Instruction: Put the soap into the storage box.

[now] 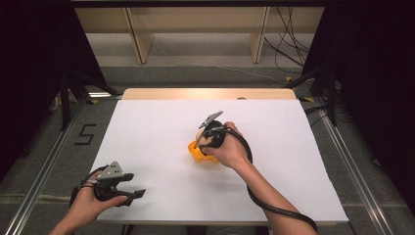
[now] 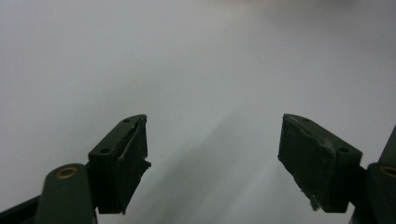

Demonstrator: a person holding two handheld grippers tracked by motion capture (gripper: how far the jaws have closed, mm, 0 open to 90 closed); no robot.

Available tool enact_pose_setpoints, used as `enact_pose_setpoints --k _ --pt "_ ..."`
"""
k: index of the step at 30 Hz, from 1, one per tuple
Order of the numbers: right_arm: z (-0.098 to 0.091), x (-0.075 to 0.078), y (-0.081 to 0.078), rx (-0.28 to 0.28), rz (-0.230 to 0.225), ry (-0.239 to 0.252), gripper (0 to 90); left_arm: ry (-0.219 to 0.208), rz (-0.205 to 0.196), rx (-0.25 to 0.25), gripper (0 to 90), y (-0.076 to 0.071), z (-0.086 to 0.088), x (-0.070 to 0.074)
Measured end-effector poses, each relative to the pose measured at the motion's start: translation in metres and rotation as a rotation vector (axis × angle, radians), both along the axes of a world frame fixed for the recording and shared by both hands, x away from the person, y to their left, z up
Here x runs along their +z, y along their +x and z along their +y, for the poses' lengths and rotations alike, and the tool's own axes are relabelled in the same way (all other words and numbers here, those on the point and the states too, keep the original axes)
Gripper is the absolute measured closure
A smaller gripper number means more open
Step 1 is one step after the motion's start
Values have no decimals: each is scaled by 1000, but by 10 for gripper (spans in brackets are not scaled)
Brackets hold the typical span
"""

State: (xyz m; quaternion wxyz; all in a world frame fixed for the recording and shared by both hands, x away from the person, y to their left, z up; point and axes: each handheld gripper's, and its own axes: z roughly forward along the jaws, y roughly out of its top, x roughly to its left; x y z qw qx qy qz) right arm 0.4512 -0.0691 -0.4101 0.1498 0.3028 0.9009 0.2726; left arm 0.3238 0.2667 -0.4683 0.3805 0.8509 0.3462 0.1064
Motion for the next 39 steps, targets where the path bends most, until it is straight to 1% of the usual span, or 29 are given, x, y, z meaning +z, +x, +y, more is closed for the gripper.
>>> enact_pose_setpoints --k 1,2,16,17,19,22,24,25,28,29,30,31,32,33,35,37,39 --pt "0 -1 0 -4 1 1 336 -1 1 0 236 0 0 0" --pt "0 -1 1 6 -2 -3 336 -1 0 1 236 0 0 0" --pt "1 -5 0 -11 14 2 335 2 1 -2 236 0 0 0" --pt "1 -5 1 2 8 -3 336 1 1 -1 236 0 0 0" --pt "1 -5 0 -7 18 0 336 2 1 -1 236 0 0 0" --pt "1 -6 1 4 12 -1 335 5 3 -4 236 0 0 0" --pt "1 -7 2 13 -5 -17 335 5 3 -4 236 0 0 0" --pt "2 -7 1 7 13 -2 335 4 3 -3 236 0 0 0" --pt "1 -9 2 10 8 -1 335 6 1 0 236 0 0 0" --pt "1 -9 2 7 12 -2 335 6 0 -1 236 0 0 0" --pt "1 -9 2 -1 29 1 335 5 0 0 236 0 0 0" --pt "2 -9 1 -12 32 5 335 1 2 0 236 0 0 0" --pt "1 -10 1 -12 25 0 334 6 3 -5 236 0 0 0" --pt "2 -11 2 -3 38 4 335 5 3 -4 236 0 0 0" --pt "2 -11 2 -10 38 1 335 5 4 -6 236 0 0 0" --pt "2 -13 2 5 31 -8 335 4 3 -5 236 0 0 0" --pt "2 -13 2 -6 37 -7 335 4 3 -5 236 0 0 0"
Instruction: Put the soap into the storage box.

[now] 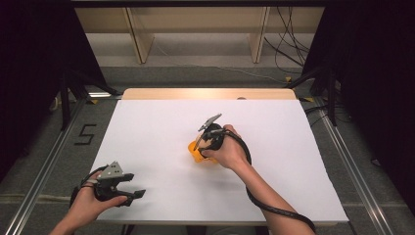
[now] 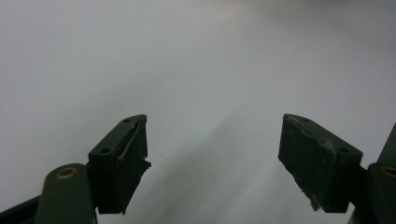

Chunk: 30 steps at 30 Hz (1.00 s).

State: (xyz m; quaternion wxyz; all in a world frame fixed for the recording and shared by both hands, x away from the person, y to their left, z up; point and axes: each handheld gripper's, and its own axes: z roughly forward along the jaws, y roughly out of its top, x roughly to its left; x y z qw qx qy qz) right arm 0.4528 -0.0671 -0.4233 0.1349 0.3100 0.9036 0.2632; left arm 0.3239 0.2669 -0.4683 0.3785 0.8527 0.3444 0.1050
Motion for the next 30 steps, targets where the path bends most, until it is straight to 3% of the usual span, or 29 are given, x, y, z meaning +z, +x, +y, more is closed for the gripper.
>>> enact_pose_setpoints --k 5,10,12,13,15,17,18,24,26,27,28,30 --pt "0 -3 1 10 5 -15 332 -1 1 0 236 0 0 0" --pt "0 -4 2 -9 19 21 310 0 3 -2 236 0 0 0" --pt "-1 -2 2 -3 23 8 309 -12 4 6 236 0 -1 -1" --pt "-1 0 3 9 18 6 289 7 -1 1 236 0 0 0" --pt "-1 1 2 10 20 9 284 6 -2 2 236 0 0 0" --pt "0 1 1 -13 36 19 282 7 -4 2 236 0 0 0" --pt "-1 1 2 1 19 17 281 7 -4 2 236 0 0 0" --pt "-4 4 -1 -17 22 34 282 6 -1 2 236 0 0 0" --pt "-6 6 -1 -3 -4 33 285 4 -2 3 236 0 0 0" --pt "-6 8 -5 -31 13 48 287 -3 -4 5 236 0 0 0" --pt "-11 13 -9 -17 -17 49 287 -9 -3 6 236 0 0 0" --pt "-18 16 -15 -15 -20 49 289 -8 -5 5 236 0 0 0"
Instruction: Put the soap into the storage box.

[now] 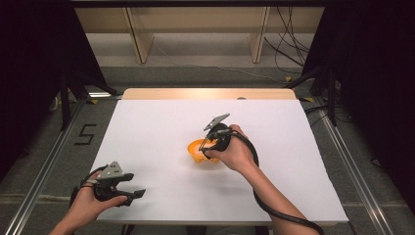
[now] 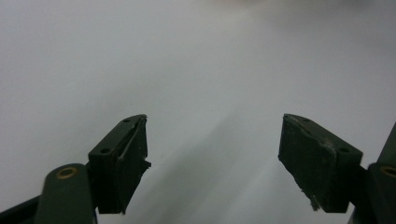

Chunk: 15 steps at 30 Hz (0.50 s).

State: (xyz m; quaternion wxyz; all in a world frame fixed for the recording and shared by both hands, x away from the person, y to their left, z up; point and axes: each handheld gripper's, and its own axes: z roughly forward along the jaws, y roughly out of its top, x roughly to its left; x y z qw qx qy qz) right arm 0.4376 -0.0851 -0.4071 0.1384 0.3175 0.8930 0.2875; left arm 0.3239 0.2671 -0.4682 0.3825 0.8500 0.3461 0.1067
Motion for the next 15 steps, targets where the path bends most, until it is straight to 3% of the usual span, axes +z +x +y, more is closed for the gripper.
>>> enact_pose_setpoints --k 1,4,6,8,9,12,15 --pt "-3 0 -2 -3 9 11 291 -5 2 1 236 0 0 0" --pt "-19 -2 -9 18 -27 5 295 -2 -5 4 236 0 0 0" --pt "-29 -3 -15 -18 -7 1 297 -5 -6 7 236 0 -1 0" --pt "-40 -5 -20 -23 -14 -8 297 -1 -4 4 236 0 -1 0" --pt "-46 -6 -22 -26 -9 1 298 -4 11 19 236 0 -2 -1" --pt "-62 -10 -33 -67 10 12 303 8 -3 6 236 0 -1 0" --pt "-78 -20 -44 -93 31 34 314 -12 3 9 236 0 -2 -2"
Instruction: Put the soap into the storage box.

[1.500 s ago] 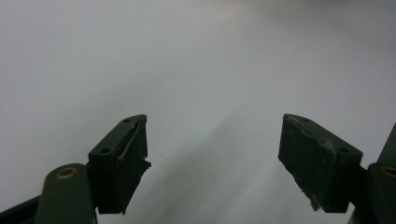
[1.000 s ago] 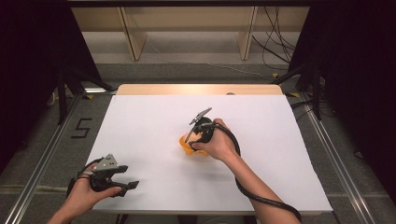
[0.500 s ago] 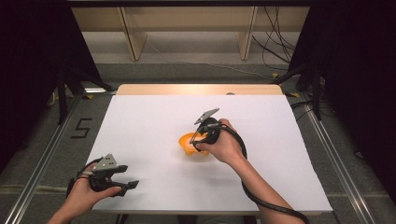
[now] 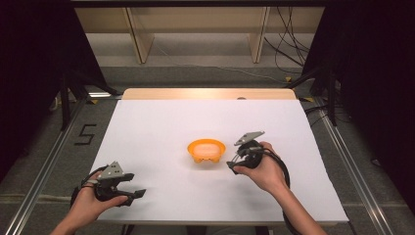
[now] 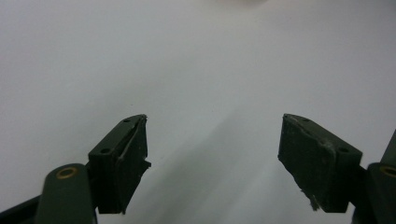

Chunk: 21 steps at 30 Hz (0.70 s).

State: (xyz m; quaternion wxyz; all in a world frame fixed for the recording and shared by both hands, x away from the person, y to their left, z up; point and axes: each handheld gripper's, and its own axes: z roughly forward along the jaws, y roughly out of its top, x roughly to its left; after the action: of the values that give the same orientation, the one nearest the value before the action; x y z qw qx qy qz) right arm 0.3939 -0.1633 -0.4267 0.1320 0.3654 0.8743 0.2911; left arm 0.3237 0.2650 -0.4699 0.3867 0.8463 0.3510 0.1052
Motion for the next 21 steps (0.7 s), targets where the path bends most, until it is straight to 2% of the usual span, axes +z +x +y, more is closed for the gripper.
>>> enact_pose_setpoints --k 1,2,3,4,5,6,8,9,10,11,12,13,15,16,17,19,20,21 --pt "-5 -3 -4 -16 10 12 322 21 -6 10 236 0 0 0" --pt "-9 -8 -8 -38 2 35 331 13 10 3 237 0 0 0" --pt "-14 -10 -11 -43 14 35 334 0 11 6 236 -1 -1 0" --pt "-18 -13 -14 -42 7 39 337 -3 9 10 236 -1 -2 -1" --pt "-22 -16 -17 -50 1 50 347 5 8 13 237 -1 -1 -1" --pt "-26 -17 -20 -50 15 48 362 13 7 13 237 0 -1 -1" --pt "-33 -21 -25 -55 2 58 387 2 9 12 237 -1 -2 -1" --pt "-36 -24 -28 -61 -20 80 402 5 11 5 237 -1 -1 -1" --pt "-39 -24 -30 -68 -13 89 421 16 3 -1 237 0 -1 0" --pt "-42 -28 -32 -73 -41 105 438 5 0 -1 237 0 -2 -1" --pt "-45 -27 -35 -82 -13 107 460 5 0 -3 237 0 -2 0" --pt "-47 -30 -36 -90 -32 118 475 5 1 -6 237 0 -2 0" --pt "-49 -31 -37 -90 -38 125 487 17 -4 -9 237 0 -1 0" --pt "-50 -31 -39 -92 -47 129 510 7 -4 -14 237 0 -1 1" --pt "-51 -30 -41 -119 -35 138 523 7 -4 -16 237 0 -1 1" --pt "-52 -29 -43 -130 -32 140 540 6 -3 -18 237 0 0 1" --pt "-53 -30 -43 -125 -51 133 550 1 -3 -18 237 0 0 1" --pt "-53 -30 -43 -125 -46 137 552 0 -4 -18 237 0 -1 0"
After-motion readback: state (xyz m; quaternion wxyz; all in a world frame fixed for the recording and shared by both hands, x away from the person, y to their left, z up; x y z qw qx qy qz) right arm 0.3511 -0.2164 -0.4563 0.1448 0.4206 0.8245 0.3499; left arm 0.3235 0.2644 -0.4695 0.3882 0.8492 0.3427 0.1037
